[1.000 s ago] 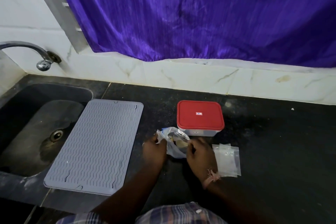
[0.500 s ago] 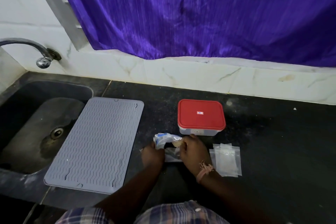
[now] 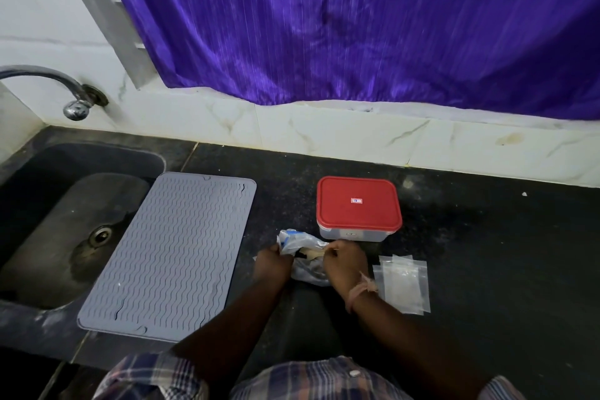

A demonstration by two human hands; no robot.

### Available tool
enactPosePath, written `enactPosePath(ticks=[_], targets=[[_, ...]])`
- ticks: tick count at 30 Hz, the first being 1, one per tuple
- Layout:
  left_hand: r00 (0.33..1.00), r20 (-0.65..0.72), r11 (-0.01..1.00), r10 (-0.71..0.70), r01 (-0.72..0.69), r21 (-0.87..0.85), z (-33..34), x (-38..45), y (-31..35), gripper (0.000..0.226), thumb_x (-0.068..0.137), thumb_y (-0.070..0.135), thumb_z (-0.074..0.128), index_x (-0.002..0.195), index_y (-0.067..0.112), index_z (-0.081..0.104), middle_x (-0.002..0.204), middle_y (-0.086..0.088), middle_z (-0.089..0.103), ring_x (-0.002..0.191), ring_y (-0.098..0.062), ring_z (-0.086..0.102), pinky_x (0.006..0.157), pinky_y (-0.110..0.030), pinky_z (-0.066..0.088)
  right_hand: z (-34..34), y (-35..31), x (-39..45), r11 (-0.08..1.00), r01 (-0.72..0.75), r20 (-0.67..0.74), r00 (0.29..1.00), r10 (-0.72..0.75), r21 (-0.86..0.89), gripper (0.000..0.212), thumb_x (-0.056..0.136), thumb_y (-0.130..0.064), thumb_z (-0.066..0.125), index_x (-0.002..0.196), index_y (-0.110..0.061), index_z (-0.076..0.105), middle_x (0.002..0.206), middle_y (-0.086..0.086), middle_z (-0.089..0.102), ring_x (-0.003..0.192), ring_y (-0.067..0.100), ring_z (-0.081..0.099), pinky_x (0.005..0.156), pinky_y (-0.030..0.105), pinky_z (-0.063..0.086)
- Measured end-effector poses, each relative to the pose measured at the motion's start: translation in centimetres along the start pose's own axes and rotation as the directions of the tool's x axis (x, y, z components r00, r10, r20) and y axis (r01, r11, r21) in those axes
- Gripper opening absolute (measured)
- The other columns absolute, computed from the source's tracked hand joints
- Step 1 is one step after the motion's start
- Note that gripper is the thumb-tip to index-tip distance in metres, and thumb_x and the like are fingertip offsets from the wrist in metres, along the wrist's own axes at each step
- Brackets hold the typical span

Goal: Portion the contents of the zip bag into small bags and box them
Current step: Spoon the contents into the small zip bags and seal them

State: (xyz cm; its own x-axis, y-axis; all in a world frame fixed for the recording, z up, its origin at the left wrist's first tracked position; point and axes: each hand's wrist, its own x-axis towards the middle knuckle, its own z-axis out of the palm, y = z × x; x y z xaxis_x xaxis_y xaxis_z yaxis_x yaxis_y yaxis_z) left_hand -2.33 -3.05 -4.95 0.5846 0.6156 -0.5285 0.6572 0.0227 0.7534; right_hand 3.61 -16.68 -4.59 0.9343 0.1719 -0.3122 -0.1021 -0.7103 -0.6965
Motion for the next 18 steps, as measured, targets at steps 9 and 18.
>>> enactPosePath(ticks=[9,18], targets=[[0.999,0.035,0.983,-0.035,0.041,-0.179,-0.7,-0.8,0.5,0.028,0.084,0.008,0.079,0.112,0.008,0.074,0.095,-0.007,0.076,0.090,-0.024,0.074,0.086,-0.040,0.061,-1.0,1.1,0.5,0.907,-0.204,0.015,0.977,0.214,0.369,0.022,0.083,-0.005,0.063,0.066,-0.014,0.074,0.071,0.002,0.072,0.071,0.017,0.066,0.064,0.025,0.047],[0.994,0.090,0.908,-0.057,0.089,-0.409,-1.2,-1.4,-0.5,0.024,0.101,0.030,0.063,0.104,0.011,0.077,0.090,-0.011,0.079,0.081,-0.021,0.075,0.066,-0.031,0.059,-1.6,1.3,-0.7,0.875,-0.161,0.004,0.984,0.179,0.457,0.020,0.087,-0.006,0.065,0.078,-0.020,0.076,0.079,-0.002,0.074,0.079,0.013,0.068,0.067,0.021,0.049]])
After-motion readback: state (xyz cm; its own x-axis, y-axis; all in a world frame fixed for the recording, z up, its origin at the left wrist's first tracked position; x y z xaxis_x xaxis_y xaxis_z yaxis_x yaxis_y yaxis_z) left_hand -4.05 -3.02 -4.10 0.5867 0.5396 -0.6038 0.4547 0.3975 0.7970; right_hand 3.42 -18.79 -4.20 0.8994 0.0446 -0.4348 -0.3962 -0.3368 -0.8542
